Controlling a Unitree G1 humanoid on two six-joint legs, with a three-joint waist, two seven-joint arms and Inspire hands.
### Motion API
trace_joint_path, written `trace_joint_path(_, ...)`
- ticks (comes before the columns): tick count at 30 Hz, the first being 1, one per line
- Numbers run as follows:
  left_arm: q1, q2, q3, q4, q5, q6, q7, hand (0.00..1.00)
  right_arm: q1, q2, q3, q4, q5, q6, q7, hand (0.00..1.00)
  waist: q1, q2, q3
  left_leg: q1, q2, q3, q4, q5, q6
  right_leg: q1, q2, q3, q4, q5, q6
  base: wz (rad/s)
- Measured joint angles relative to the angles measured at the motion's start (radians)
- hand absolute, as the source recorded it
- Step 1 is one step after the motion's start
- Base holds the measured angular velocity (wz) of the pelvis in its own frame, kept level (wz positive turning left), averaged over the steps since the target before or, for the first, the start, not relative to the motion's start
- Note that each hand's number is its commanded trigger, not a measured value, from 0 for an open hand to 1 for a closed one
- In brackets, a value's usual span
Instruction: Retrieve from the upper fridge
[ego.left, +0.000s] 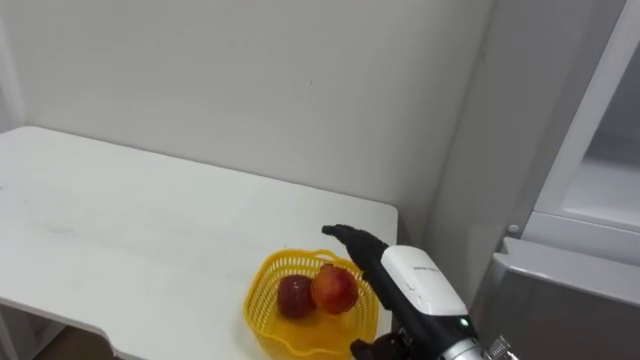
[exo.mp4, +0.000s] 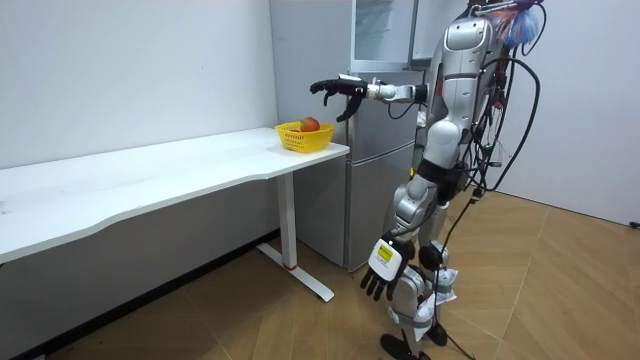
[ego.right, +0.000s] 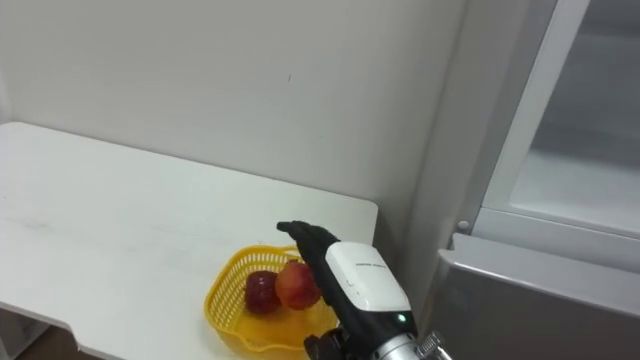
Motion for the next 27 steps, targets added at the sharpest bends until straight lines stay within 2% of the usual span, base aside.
trace_joint_path(10,-0.001,0.000,0.000,0.000,-0.001,0.001,0.009,0.00,0.000,0.000,0.000,0.000,0.000,0.008,-0.001,0.00,-0.002,0.001,0.0010,-0.014,0.000,0.000,0.001,0.000,0.000,-0.014,0.000,-0.003,0.001,0.000,0.000,0.00)
trace_joint_path(18,-0.002,0.000,0.001,-0.003,0.000,0.001,0.031,0.00,0.000,0.003,0.000,0.000,-0.001,0.008,-0.001,0.00,-0.003,0.011,0.0076,-0.019,0.000,0.000,0.001,0.000,0.000,-0.018,0.000,-0.003,0.001,0.000,0.000,0.00)
trace_joint_path(22,-0.012,0.000,0.001,-0.004,0.001,0.001,0.030,0.00,0.000,0.011,0.000,0.000,0.003,0.007,-0.001,0.00,-0.004,0.013,0.0071,-0.020,0.000,0.000,0.002,0.000,0.000,-0.018,0.000,-0.003,0.000,0.000,0.000,0.00)
trace_joint_path(27,-0.013,-0.001,0.001,-0.010,0.000,0.001,0.031,0.00,0.000,0.011,-0.004,-0.004,0.016,0.008,-0.001,0.00,-0.009,0.028,0.0042,-0.016,0.000,0.001,0.003,0.000,0.001,-0.014,0.000,0.001,0.001,0.000,0.000,0.00)
